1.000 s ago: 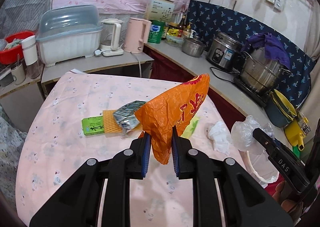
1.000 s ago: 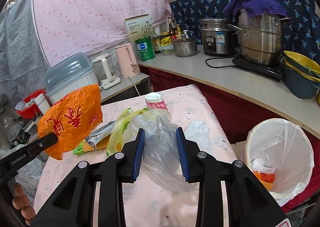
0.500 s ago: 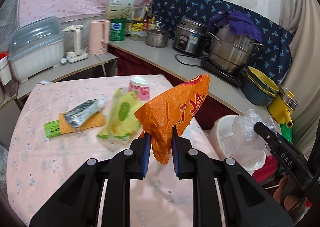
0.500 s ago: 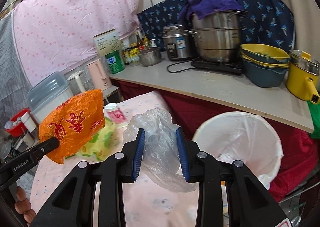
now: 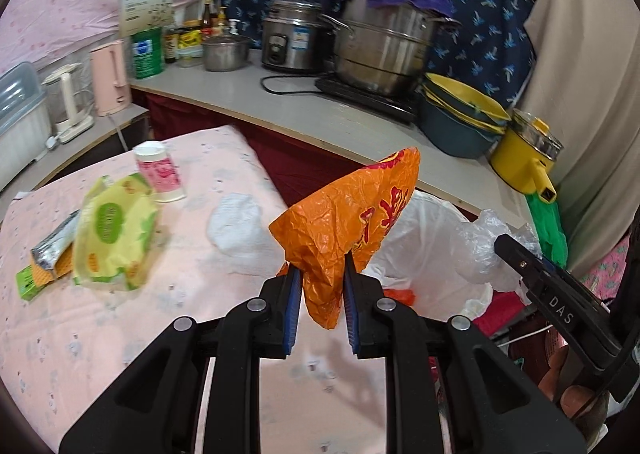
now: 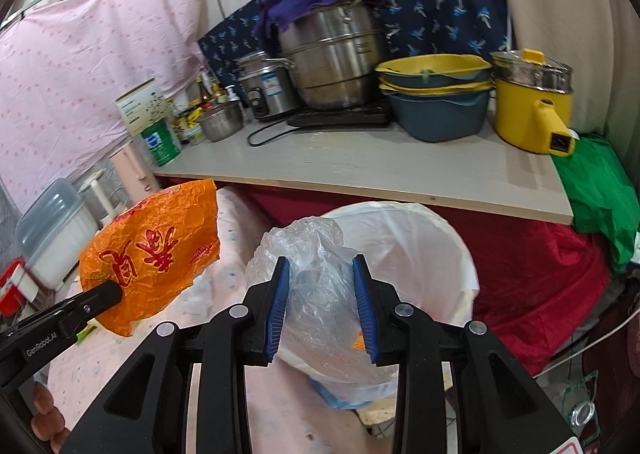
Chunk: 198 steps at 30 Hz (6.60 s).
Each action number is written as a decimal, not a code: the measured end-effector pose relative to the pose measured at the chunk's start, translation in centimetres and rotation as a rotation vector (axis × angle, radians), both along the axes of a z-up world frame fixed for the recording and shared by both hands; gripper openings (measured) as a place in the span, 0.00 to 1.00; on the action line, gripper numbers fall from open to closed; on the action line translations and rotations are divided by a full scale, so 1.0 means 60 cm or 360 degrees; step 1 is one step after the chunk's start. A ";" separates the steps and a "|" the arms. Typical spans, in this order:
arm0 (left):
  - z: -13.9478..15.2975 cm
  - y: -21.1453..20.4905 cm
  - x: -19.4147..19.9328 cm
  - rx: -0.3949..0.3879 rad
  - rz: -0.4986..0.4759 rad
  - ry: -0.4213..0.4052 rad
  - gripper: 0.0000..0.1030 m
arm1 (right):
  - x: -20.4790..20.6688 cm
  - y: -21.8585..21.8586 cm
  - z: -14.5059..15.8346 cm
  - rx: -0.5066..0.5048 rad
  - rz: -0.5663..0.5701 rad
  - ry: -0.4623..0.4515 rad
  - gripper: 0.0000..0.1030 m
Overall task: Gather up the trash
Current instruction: 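Carry the orange bag and plastic wrap over the white trash bin, then open both grippers to drop the orange bag and plastic wrap into the bin, then move both open grippers back over the table, then grasp the white tissue with the right gripper while the left grasps the yellow-green printed bag, then carry the tissue and yellow-green bag over the white trash bin, then open both grippers to drop the tissue and yellow-green bag into the bin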
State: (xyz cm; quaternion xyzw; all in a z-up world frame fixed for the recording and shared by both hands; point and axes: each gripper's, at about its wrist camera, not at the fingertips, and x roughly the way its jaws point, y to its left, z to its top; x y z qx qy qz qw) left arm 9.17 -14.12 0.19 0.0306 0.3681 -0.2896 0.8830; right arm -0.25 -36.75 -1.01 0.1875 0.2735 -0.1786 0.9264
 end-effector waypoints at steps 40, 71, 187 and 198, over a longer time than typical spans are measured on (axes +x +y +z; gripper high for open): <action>-0.044 -0.063 0.061 0.0033 0.0026 0.0095 0.59 | 0.057 -0.043 -0.025 -0.0008 -0.0083 0.0015 0.50; -0.046 0.232 0.114 -0.0044 0.0514 0.0108 0.69 | 0.148 0.181 -0.004 -0.0090 0.0295 0.0062 0.55; -0.072 -0.180 0.038 0.0082 -0.0197 0.0121 0.36 | 0.044 -0.081 -0.074 0.0099 -0.0123 0.0119 0.17; -0.058 -0.143 0.065 0.0046 -0.0104 0.0073 0.57 | 0.079 -0.060 -0.072 0.0079 -0.0086 0.0110 0.25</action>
